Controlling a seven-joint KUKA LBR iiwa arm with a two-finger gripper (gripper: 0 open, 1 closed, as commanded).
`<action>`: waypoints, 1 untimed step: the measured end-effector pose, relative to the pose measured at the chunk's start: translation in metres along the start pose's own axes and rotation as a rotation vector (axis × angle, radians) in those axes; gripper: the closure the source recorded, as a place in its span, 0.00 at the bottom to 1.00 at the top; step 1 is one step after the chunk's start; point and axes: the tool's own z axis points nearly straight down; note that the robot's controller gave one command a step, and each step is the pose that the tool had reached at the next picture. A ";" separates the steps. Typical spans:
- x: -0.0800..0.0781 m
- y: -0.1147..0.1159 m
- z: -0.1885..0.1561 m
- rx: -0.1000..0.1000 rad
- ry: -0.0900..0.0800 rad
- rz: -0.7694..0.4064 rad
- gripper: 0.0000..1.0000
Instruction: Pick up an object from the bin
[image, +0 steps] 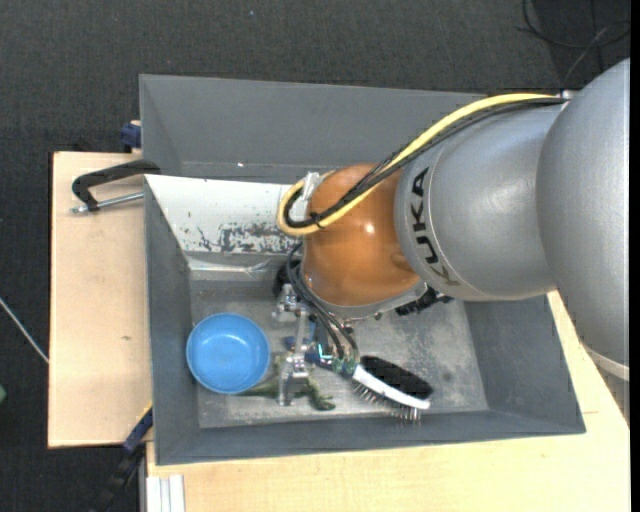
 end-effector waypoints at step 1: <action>-0.006 0.047 0.071 -0.001 -0.013 -0.137 0.00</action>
Offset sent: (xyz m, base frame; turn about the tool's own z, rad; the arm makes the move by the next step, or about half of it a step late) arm 0.0033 0.0451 -0.0718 -0.1350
